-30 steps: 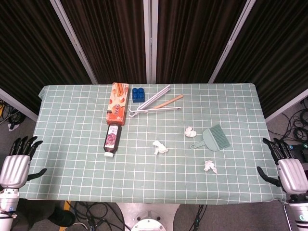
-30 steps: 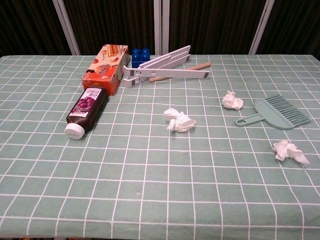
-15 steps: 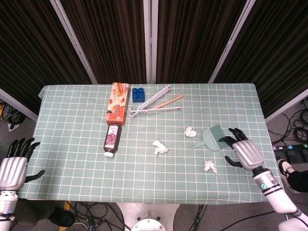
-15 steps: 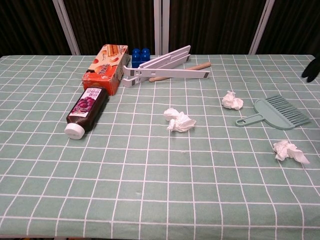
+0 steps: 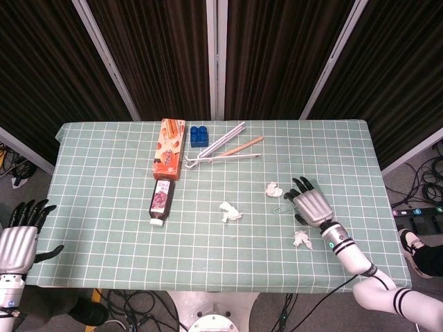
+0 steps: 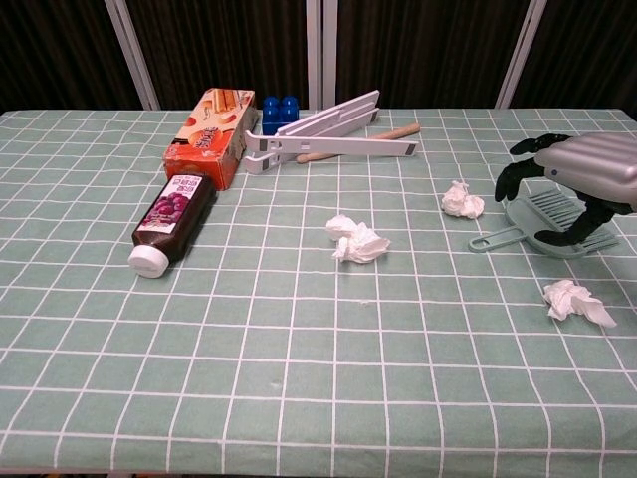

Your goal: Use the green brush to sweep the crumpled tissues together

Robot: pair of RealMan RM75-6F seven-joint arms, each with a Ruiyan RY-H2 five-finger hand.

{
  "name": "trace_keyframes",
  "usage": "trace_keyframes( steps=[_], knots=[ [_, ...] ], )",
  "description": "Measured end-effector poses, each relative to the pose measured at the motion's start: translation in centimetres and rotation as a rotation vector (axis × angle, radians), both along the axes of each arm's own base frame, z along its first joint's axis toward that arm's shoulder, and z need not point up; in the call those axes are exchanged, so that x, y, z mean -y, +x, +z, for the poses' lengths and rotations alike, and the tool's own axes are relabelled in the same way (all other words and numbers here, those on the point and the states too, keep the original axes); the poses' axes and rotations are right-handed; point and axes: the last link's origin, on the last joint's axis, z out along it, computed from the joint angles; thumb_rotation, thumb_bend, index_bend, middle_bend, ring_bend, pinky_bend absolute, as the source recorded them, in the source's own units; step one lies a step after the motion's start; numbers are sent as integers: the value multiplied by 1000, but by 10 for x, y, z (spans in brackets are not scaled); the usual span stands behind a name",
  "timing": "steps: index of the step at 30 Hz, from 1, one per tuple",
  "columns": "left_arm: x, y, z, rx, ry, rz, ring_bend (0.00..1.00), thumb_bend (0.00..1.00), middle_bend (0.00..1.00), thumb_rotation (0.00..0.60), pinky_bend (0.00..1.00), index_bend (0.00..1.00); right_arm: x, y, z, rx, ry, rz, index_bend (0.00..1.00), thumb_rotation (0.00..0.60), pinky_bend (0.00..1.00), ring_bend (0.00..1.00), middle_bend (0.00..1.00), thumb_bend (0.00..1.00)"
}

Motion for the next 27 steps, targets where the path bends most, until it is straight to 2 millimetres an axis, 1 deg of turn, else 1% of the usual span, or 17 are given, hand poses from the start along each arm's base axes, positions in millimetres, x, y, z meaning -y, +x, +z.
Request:
trace_keyframes(
  steps=[4,10,16,22,27],
  knots=[
    [0,0,0,1,-1,1,29,79,88,600,15,168,5,-2,-13,-46,-11,31,326,600,0,21,319,213],
    [0,-1,0,6,-1,4,30,79,88,600,15,168,8,-3,-27,-71,-9,57,376,600,0,50,357,214],
    [0,-3,-1,8,-3,9,29,79,88,600,15,168,8,-6,-35,-80,-6,68,412,600,0,62,379,214],
    [0,-4,-2,12,-3,11,29,79,88,600,15,167,8,-7,-41,-100,4,85,423,600,0,68,390,216],
    [1,-5,-3,16,-7,16,29,79,88,600,15,168,10,-7,-43,-118,12,92,448,600,0,83,413,248]
  ],
)
